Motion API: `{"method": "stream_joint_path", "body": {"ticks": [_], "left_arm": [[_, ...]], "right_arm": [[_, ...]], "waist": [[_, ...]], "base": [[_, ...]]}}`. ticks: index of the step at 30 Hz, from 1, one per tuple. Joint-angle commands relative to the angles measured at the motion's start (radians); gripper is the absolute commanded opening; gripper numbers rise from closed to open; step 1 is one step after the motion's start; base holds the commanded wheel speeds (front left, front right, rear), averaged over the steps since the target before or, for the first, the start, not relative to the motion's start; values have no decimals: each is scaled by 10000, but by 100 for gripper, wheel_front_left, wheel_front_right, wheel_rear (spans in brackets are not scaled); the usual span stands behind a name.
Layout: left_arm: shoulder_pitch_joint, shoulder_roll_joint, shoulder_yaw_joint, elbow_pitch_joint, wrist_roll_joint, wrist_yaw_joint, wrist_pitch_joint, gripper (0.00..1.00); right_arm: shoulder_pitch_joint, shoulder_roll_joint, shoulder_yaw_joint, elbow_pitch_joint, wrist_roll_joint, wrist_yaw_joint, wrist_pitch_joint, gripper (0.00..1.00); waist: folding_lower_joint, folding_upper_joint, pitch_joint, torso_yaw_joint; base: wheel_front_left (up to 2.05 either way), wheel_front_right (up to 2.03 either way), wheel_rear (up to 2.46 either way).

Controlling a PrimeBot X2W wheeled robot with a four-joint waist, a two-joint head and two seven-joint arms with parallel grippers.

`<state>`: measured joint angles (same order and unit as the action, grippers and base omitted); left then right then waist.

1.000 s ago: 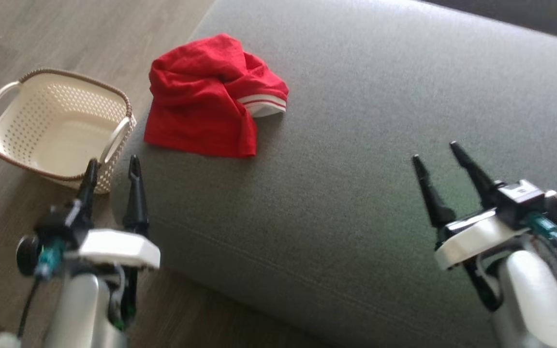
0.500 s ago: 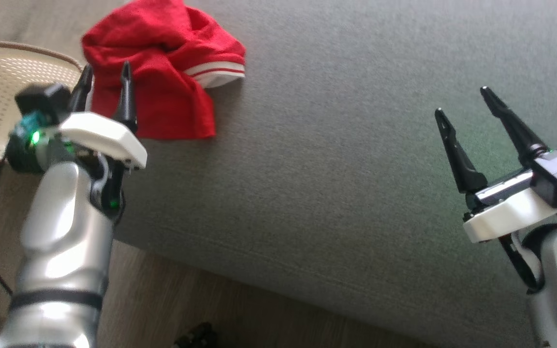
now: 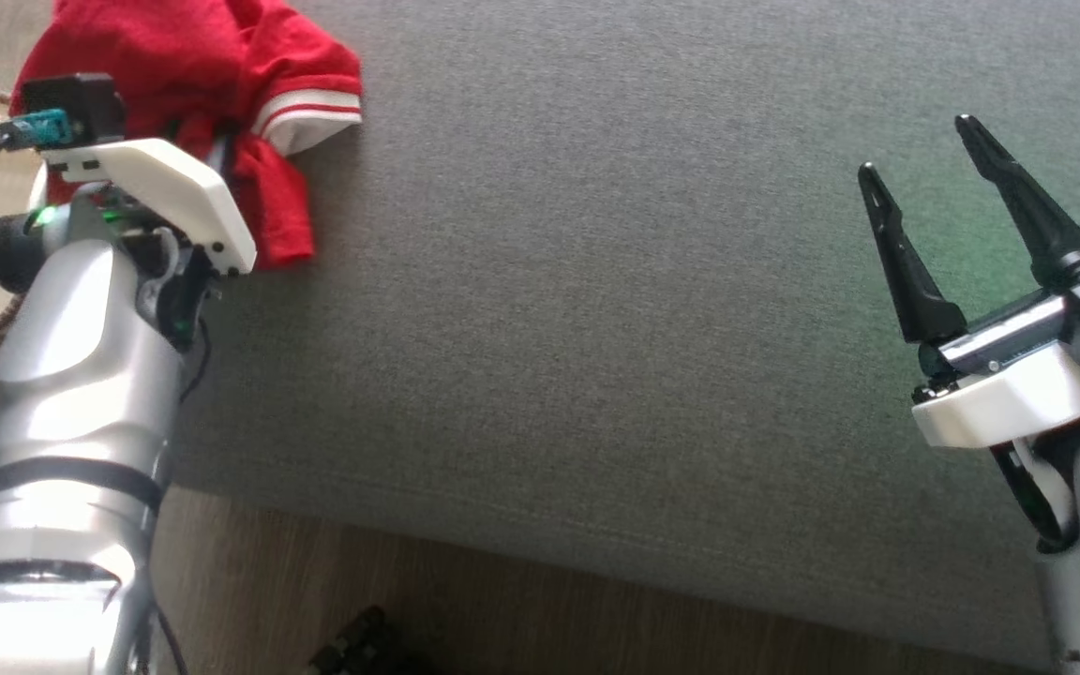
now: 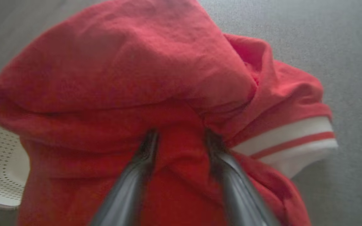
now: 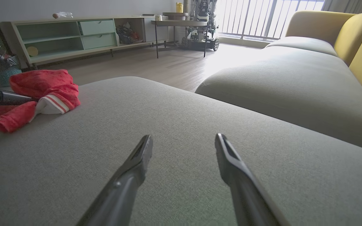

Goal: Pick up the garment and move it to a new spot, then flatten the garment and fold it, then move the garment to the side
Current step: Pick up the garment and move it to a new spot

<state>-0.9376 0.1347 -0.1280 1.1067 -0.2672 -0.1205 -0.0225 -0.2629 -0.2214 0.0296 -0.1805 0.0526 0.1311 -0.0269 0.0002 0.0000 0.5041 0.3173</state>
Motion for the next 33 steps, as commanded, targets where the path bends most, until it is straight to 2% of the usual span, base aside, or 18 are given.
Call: {"method": "stream_joint_path", "body": {"ticks": [1, 10, 18, 25, 33], "left_arm": [[-285, 697, 98, -2, -94, -32, -21, 0], [-493, 1128, 332, 137, -218, 386, -1754, 0], [-530, 1518, 697, -1098, -330, 686, -2363, 0], [10, 1439, 1177, -4144, -352, 905, -2389, 0], [1020, 880, 953, -6859, -570, 829, -2180, 0]], "right_arm": [[-145, 110, 155, -304, 2, -4, -141, 100], [-146, 473, 182, 436, 68, -4, -625, 100], [-3, 1018, 187, 1313, 201, -4, -1178, 100], [138, 1443, 161, 2102, 320, -4, -1694, 100], [244, 1660, -1, 2631, 451, -4, -2040, 100]], "waist": [[-2, 0, 23, -111], [-2, 0, -840, -308], [-2, 0, -2101, -391], [-2, 0, -3091, -557], [-2, 0, -3796, -1316]], "base": [[0, 0, 0], [0, 0, 0], [0, 0, 0], [0, 0, 0], [0, 0, 0]]}}
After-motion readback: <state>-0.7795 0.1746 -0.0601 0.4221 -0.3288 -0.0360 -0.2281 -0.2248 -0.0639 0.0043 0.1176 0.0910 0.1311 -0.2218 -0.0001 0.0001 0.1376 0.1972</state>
